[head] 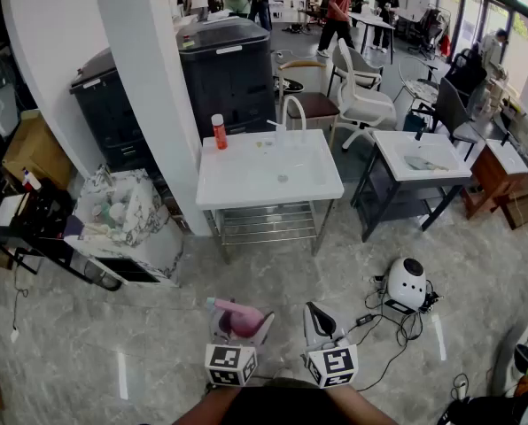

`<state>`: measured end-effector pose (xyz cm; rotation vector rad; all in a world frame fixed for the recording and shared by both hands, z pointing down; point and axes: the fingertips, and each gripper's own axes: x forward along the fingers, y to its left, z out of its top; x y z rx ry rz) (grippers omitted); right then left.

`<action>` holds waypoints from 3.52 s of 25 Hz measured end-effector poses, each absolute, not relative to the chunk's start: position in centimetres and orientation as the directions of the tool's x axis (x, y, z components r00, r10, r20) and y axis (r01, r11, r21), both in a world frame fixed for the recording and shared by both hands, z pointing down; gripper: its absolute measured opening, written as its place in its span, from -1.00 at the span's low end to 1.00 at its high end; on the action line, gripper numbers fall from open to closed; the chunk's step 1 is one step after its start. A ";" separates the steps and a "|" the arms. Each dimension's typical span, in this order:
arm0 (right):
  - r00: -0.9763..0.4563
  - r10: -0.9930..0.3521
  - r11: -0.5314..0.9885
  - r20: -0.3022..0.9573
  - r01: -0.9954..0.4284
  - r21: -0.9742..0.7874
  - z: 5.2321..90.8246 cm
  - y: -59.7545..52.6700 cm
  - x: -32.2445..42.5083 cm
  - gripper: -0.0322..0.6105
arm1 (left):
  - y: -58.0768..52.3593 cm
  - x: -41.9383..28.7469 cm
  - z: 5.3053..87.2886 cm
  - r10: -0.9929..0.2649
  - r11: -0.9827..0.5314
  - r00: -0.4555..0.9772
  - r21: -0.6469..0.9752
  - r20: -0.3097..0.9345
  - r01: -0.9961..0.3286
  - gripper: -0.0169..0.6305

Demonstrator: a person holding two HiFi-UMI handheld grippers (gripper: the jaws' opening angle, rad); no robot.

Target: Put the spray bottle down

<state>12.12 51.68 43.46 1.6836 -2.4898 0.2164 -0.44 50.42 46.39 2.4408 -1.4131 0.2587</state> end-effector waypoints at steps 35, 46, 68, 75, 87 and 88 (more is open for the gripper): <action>-0.391 -0.877 0.386 0.278 -0.919 -0.075 47.4 30.6 9.7 -0.90 | 28.9 -4.0 50.5 -0.805 -0.434 0.476 0.196 0.354 -0.879 0.36; -0.325 -0.893 0.329 0.311 -0.943 -0.041 46.9 15.1 5.4 -0.90 | 13.5 -7.6 50.9 -0.754 -0.508 0.555 0.223 0.352 -0.832 0.36; -0.334 -0.893 0.322 0.302 -0.942 -0.091 47.7 4.0 1.5 -0.90 | 2.3 -12.5 52.3 -0.768 -0.494 0.539 0.216 0.345 -0.842 0.36; -0.387 -0.879 0.383 0.279 -0.921 -0.071 49.0 -5.4 3.3 -0.90 | -5.5 -9.5 53.6 -0.773 -0.485 0.523 0.197 0.360 -0.852 0.36; -0.454 -0.831 0.455 0.321 -0.887 -0.077 51.5 -19.8 8.2 -0.90 | -23.6 -3.6 55.5 -0.821 -0.432 0.460 0.160 0.337 -0.888 0.36; -0.459 -0.827 0.459 0.324 -0.885 -0.080 51.9 -20.8 8.5 -0.90 | -24.8 -3.1 55.9 -0.822 -0.426 0.457 0.164 0.340 -0.890 0.36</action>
